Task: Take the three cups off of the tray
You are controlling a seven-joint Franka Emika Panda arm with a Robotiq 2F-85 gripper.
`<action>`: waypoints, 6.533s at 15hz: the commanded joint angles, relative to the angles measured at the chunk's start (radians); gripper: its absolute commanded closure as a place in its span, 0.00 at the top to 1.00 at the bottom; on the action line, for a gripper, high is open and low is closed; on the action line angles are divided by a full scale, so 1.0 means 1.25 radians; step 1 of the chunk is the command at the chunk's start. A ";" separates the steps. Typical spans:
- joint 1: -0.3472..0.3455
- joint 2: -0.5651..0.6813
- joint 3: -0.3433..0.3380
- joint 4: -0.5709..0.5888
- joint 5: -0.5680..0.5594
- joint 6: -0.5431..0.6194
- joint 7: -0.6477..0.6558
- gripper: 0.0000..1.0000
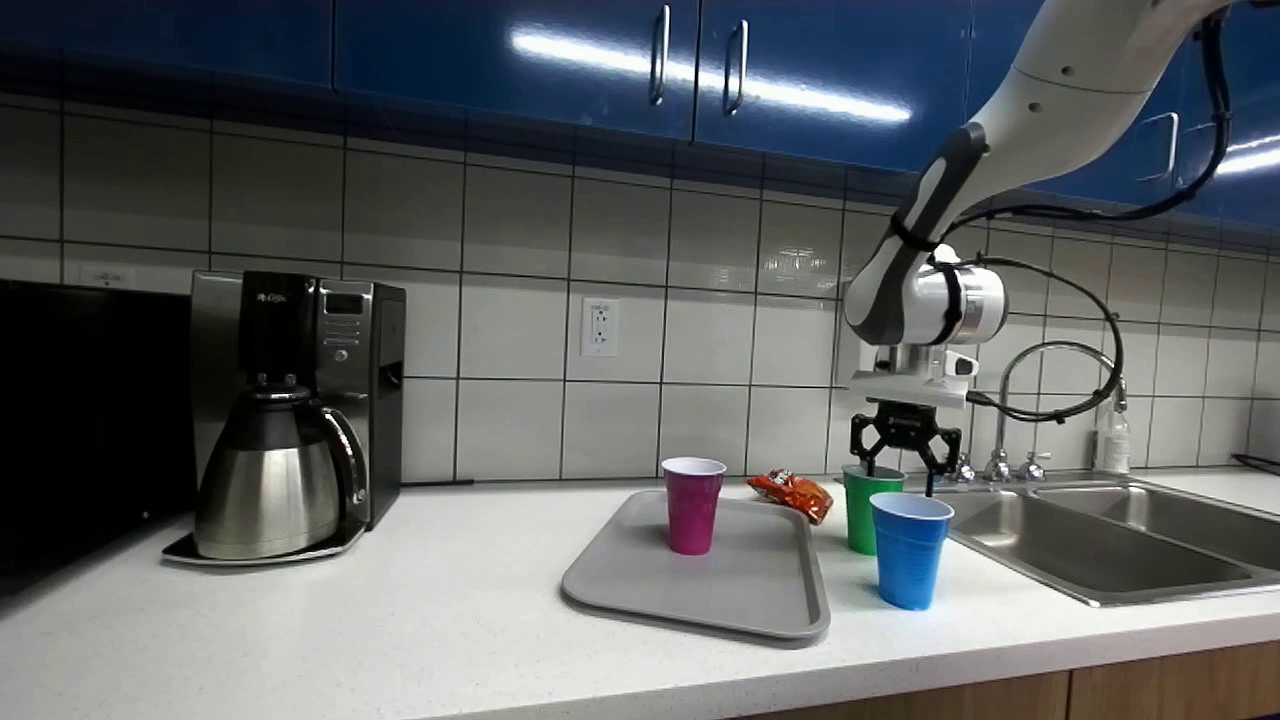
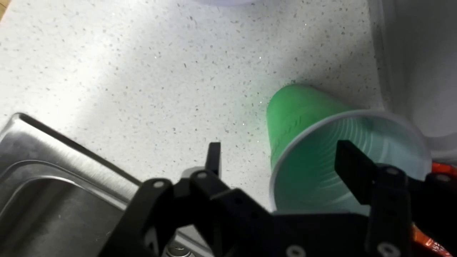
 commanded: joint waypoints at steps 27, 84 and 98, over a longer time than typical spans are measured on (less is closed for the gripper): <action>0.021 -0.170 0.121 -0.049 0.004 -0.013 0.004 1.00; 0.210 0.111 0.167 0.216 -0.162 -0.168 0.315 1.00; 0.223 0.117 0.169 0.222 -0.163 -0.174 0.317 0.00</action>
